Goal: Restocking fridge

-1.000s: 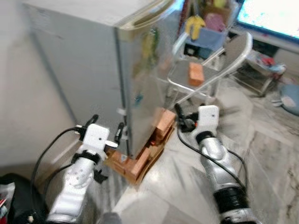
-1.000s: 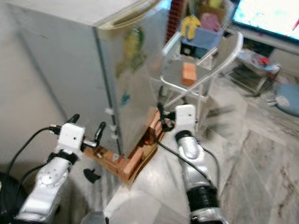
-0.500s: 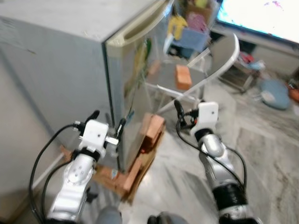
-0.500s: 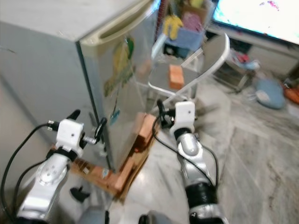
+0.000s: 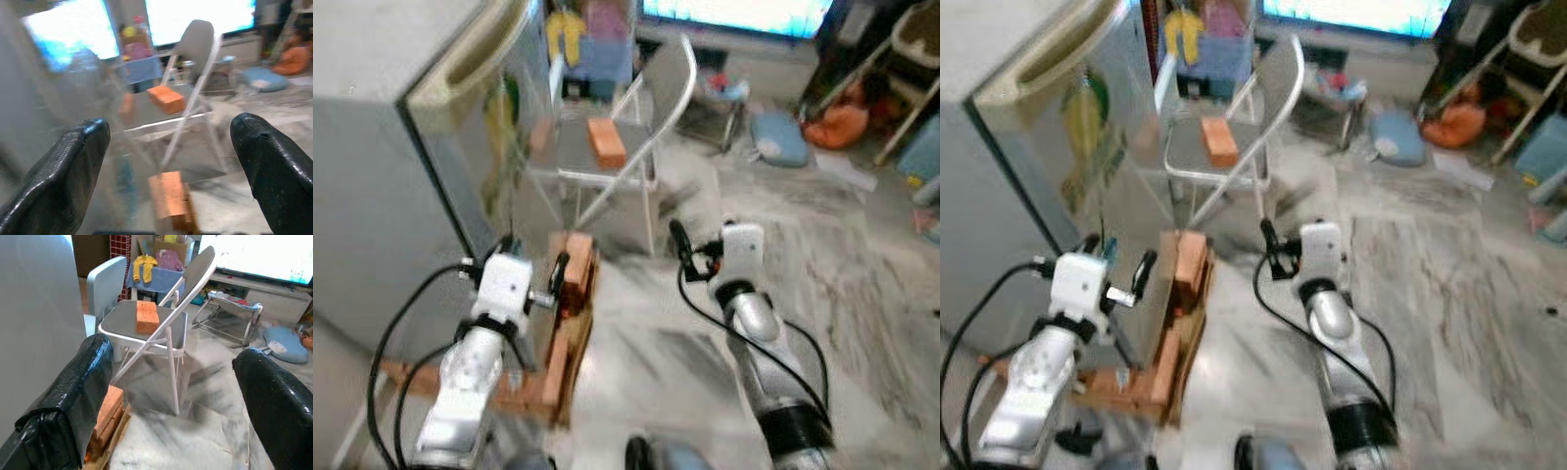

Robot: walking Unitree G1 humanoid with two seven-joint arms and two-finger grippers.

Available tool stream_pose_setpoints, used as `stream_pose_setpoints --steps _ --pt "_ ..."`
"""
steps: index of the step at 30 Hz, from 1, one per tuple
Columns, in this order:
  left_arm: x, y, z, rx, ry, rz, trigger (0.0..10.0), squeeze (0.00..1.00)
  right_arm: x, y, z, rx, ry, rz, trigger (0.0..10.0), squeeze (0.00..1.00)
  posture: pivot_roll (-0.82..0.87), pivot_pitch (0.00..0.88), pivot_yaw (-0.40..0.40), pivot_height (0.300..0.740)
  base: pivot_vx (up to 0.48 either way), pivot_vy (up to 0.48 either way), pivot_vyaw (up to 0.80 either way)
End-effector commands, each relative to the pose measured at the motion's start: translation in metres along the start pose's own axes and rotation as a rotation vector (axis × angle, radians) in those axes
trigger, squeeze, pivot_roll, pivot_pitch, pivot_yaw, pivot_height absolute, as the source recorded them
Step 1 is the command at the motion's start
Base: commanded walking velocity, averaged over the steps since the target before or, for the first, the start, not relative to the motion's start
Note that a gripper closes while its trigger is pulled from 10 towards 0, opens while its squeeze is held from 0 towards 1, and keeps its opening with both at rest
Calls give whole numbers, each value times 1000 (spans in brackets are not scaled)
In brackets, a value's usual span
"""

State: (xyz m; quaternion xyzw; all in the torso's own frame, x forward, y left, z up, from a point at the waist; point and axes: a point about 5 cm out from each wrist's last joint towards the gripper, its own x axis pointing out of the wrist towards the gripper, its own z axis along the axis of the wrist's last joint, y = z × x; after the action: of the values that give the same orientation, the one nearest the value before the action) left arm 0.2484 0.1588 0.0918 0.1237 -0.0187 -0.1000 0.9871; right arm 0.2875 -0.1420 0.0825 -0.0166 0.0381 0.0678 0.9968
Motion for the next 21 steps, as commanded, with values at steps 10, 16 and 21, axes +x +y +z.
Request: stream_pose_setpoints --steps 10,16,21 --pt "-14 3 -5 -85 41 -91 10000 0 -35 -21 -1 -33 29 -18 10000 0 107 40 -62 740 0 0 0" --pt "-36 13 -26 -24 144 -38 10000 0 -43 -25 4 -52 34 -10 10000 0 112 52 -64 740 0 0 0" --pt "-31 24 -24 -46 141 38 10000 0 -51 -19 5 -40 47 17 10000 0 108 53 -70 740 0 0 0"
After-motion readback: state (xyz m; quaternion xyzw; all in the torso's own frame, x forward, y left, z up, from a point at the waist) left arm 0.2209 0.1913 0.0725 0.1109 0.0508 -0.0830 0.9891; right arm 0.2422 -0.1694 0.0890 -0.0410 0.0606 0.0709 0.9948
